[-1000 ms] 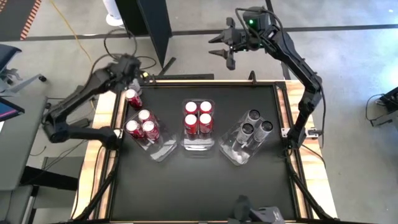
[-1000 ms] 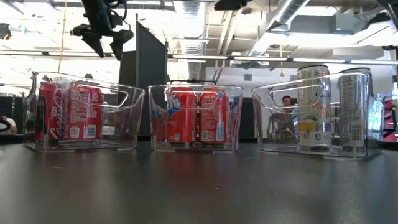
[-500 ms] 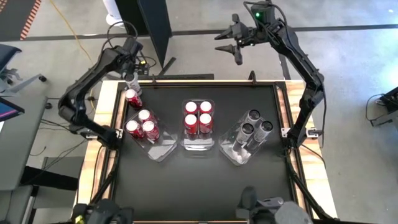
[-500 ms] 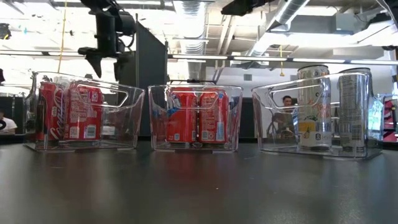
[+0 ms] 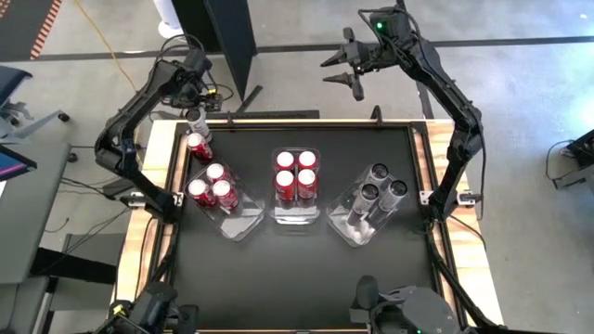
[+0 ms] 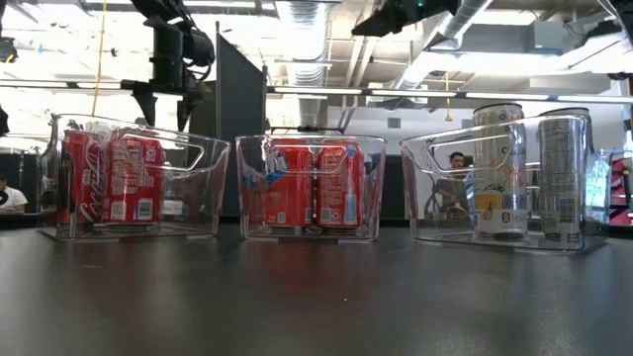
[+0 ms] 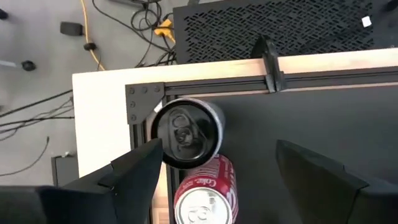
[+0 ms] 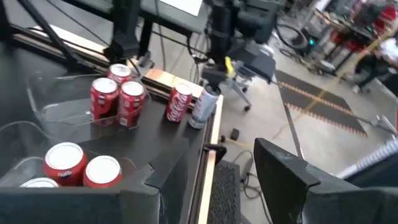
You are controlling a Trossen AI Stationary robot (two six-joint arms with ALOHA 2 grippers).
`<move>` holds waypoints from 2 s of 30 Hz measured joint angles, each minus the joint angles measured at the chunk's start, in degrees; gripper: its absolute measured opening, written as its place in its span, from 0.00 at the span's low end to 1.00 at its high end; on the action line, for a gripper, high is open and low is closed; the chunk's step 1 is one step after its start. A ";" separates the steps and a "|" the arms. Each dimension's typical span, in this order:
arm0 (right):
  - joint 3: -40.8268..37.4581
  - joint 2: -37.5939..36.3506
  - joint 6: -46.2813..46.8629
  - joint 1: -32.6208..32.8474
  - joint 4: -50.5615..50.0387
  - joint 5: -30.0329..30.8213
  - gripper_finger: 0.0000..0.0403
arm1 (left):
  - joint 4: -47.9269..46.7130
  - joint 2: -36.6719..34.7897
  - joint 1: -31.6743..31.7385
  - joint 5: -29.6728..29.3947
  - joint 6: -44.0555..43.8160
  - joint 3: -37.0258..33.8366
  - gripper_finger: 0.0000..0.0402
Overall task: Sort soda cans
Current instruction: Put the white soda can into the right transparent bin
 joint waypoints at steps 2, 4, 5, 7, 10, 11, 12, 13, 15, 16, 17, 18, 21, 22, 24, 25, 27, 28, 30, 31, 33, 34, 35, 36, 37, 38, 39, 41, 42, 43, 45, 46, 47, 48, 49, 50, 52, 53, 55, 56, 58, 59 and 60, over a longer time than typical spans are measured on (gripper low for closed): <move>-0.93 -0.05 -1.03 -0.25 0.54 -1.06 0.49 | -0.10 0.05 0.42 0.85 -0.27 0.34 0.78; -2.05 -0.09 -1.37 -0.54 0.94 -2.17 0.49 | 0.38 0.03 0.69 1.16 -1.46 0.70 0.79; -2.63 -0.06 -1.50 -0.87 1.16 -2.64 0.49 | 0.67 0.01 0.73 1.18 -1.93 0.74 0.79; -3.70 -0.02 -2.41 -1.43 1.07 -3.73 0.49 | 0.83 0.02 0.77 0.89 -2.84 0.74 0.81; -5.15 -0.02 -3.25 -2.36 3.33 -5.29 0.49 | 0.07 1.00 0.81 -0.48 -3.65 1.22 0.82; -5.47 -0.02 -2.61 -2.83 4.11 -6.21 0.49 | -0.44 1.70 0.79 -0.93 -4.14 1.57 0.82; -5.83 -0.02 -2.17 -3.27 4.78 -7.11 0.49 | -1.12 2.53 0.79 -1.70 -4.64 2.04 0.82; -6.25 -0.02 -1.96 -3.71 5.42 -8.10 0.49 | -2.02 3.38 0.77 -2.52 -5.12 2.56 0.82; -6.59 -0.02 -1.89 -4.58 6.01 -9.48 0.49 | -4.45 5.34 0.58 -3.74 -5.73 3.67 0.82; -6.61 -0.02 -1.87 -5.02 5.97 -10.05 0.49 | -5.85 6.36 0.39 -4.30 -6.01 4.19 0.82; -6.61 -0.02 -1.77 -5.49 5.97 -10.48 0.49 | -7.03 7.32 0.33 -4.74 -6.20 4.50 0.82; -6.61 -0.02 -1.62 -5.83 6.06 -10.65 0.49 | -7.81 8.05 0.33 -4.92 -6.27 4.58 0.82; -6.61 -0.04 -0.10 -6.58 6.93 -10.84 0.49 | -8.78 9.10 0.33 -4.44 -6.46 4.58 0.82; -6.61 -0.04 0.34 -6.79 7.08 -10.84 0.49 | -8.81 9.27 0.36 -3.90 -6.58 4.60 0.82; -6.61 -0.04 0.65 -6.84 7.18 -10.84 0.49 | -8.54 9.38 1.08 -2.73 -6.58 4.33 0.82; -6.61 -0.04 0.65 -6.72 7.17 -10.84 0.49 | -8.55 9.38 1.27 -2.30 -6.42 4.10 0.82; -6.61 -0.04 0.67 -6.41 7.09 -10.84 0.49 | -8.18 9.38 1.60 -2.07 -6.19 3.57 0.82; -6.61 -0.04 0.67 -6.33 7.08 -10.84 0.49 | -7.79 9.38 1.75 -2.08 -6.07 3.27 0.82; -6.61 -0.04 0.67 -5.87 7.06 -10.84 0.49 | -7.39 9.38 2.17 -2.05 -6.07 3.07 0.82; -6.61 -0.04 0.67 -5.68 7.08 -10.84 0.49 | -7.10 9.38 2.26 -1.99 -6.22 3.07 0.82; -6.61 -0.04 0.67 -5.28 6.95 -10.84 0.49 | -6.63 9.36 2.28 -1.94 -6.29 3.07 0.82; -6.61 -0.04 0.66 -5.08 6.83 -10.82 0.49 | -6.61 9.36 2.29 -1.79 -6.29 3.07 0.82; -6.61 -0.04 0.65 -4.92 6.78 -10.84 0.49 | -6.65 9.38 2.46 -1.75 -6.31 3.07 0.82; -6.61 -0.04 0.62 -4.82 6.79 -10.82 0.49 | -6.64 9.38 2.69 -1.52 -6.35 3.07 0.82; -6.61 -0.04 0.48 -4.82 6.69 -10.82 0.49 | -6.66 9.36 2.92 -1.13 -6.52 3.07 0.82; -6.61 -0.04 0.41 -4.84 6.57 -10.82 0.49 | -6.62 9.36 3.19 -0.60 -6.78 3.07 0.82; -6.61 -0.04 0.41 -4.84 6.50 -10.82 0.49 | -6.42 9.38 3.35 -0.40 -6.95 3.05 0.82; -6.61 -0.04 0.39 -4.84 6.39 -10.82 0.49 | -6.07 9.38 3.52 -0.31 -7.31 3.03 0.82; -6.61 -0.04 0.37 -4.84 6.39 -10.82 0.49 | -6.07 9.38 3.56 -0.24 -7.35 3.03 0.82; -6.61 -0.04 0.37 -4.84 6.39 -10.82 0.49 | -6.05 9.38 3.67 -0.09 -7.36 3.03 0.82; -6.61 -0.04 0.30 -4.84 6.38 -10.82 0.49 | -5.95 9.38 3.76 0.30 -7.49 3.03 0.82; -6.61 -0.04 0.26 -4.84 6.39 -10.80 0.49 | -5.86 9.38 3.76 0.54 -7.59 3.03 0.82; -6.61 -0.04 0.24 -4.84 6.36 -10.80 0.49 | -5.80 9.38 3.82 0.63 -7.71 3.03 0.82; -6.61 -0.04 0.23 -4.84 6.32 -10.80 0.49 | -5.74 9.38 3.94 0.72 -7.77 3.03 0.82; -6.61 -0.04 0.21 -4.84 6.26 -10.80 0.49 | -5.68 9.38 4.15 0.98 -7.84 3.03 0.82; -6.61 -0.04 0.20 -4.84 6.20 -10.80 0.49 | -5.68 9.38 4.33 1.10 -7.90 3.03 0.82; -6.61 -0.04 0.21 -4.84 6.16 -10.80 0.49 | -5.51 9.38 4.65 1.49 -7.97 3.03 0.82; -6.61 -0.04 0.21 -4.84 6.15 -10.80 0.49 | -5.41 9.38 4.78 1.65 -8.07 3.03 0.82; -6.61 -0.04 0.21 -4.84 6.15 -10.79 0.49 | -5.24 9.38 5.00 2.00 -8.46 3.03 0.82; -6.61 -0.04 0.21 -4.84 6.15 -10.80 0.49 | -5.13 9.38 5.05 2.03 -8.63 3.03 0.82; -6.61 -0.04 0.21 -4.84 6.09 -10.77 0.49 | -5.00 9.59 5.10 2.05 -8.87 3.03 0.82; -6.61 -0.04 0.21 -4.84 6.07 -10.77 0.49 | -5.08 9.86 5.10 2.05 -8.91 3.03 0.82; -6.61 -0.04 0.21 -4.84 6.06 -10.77 0.49 | -5.27 10.20 5.10 2.00 -8.87 3.03 0.82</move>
